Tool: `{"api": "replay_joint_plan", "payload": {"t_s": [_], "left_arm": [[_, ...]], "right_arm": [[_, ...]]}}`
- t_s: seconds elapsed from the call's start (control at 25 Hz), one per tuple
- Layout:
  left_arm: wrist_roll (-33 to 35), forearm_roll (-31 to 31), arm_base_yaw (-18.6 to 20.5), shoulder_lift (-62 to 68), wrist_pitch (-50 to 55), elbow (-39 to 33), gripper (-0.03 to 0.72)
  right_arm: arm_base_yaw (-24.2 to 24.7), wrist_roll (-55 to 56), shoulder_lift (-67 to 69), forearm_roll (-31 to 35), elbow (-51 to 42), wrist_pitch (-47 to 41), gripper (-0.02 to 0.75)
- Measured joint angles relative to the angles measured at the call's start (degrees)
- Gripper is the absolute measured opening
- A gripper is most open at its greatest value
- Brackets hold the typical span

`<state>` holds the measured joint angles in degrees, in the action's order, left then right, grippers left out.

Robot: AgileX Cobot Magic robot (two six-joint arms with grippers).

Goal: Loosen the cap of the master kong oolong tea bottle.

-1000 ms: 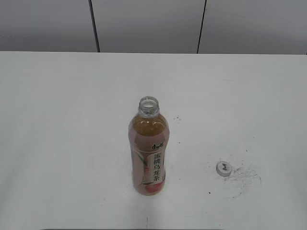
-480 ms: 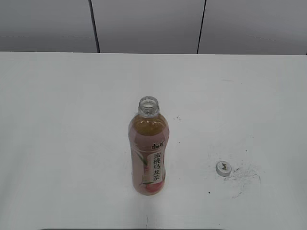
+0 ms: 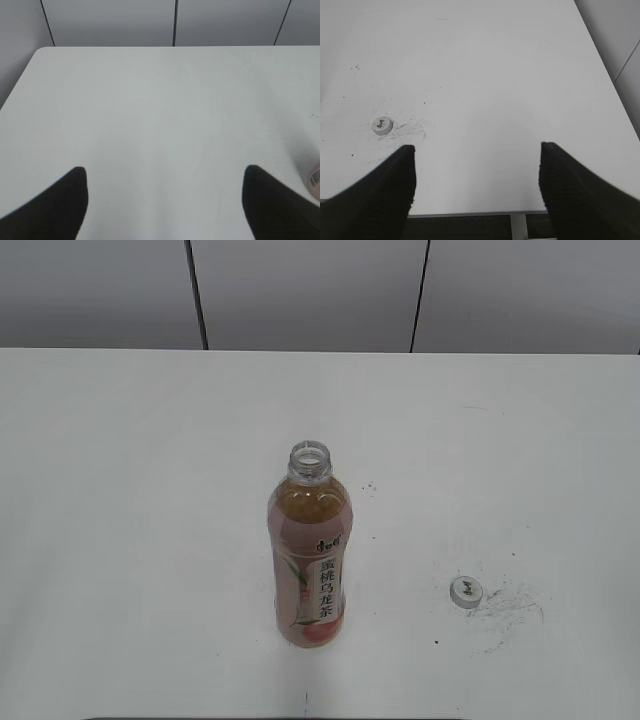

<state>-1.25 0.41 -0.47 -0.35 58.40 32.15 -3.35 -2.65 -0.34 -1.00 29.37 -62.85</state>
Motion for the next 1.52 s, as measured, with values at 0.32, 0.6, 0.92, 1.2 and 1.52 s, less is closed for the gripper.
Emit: {"api": "replay_joint_plan", "payload": {"t_s": [0.32, 0.6, 0.92, 1.2, 1.52], "left_arm": [[0.0, 0.0, 0.0, 0.0, 0.0, 0.0, 0.564], [0.0, 0.0, -0.1, 0.0, 0.0, 0.0, 0.564], [0.0, 0.0, -2.6, 0.0, 0.0, 0.0, 0.564], [0.0, 0.0, -2.6, 0.0, 0.0, 0.0, 0.564], [0.0, 0.0, -2.6, 0.0, 0.0, 0.0, 0.564]], "right_arm": [[0.0, 0.0, 0.0, 0.0, 0.0, 0.0, 0.574], [0.0, 0.0, 0.0, 0.0, 0.0, 0.0, 0.574], [0.0, 0.0, 0.0, 0.0, 0.0, 0.0, 0.574], [0.0, 0.0, 0.0, 0.0, 0.0, 0.0, 0.574], [0.0, 0.0, 0.0, 0.0, 0.0, 0.0, 0.574]]}}
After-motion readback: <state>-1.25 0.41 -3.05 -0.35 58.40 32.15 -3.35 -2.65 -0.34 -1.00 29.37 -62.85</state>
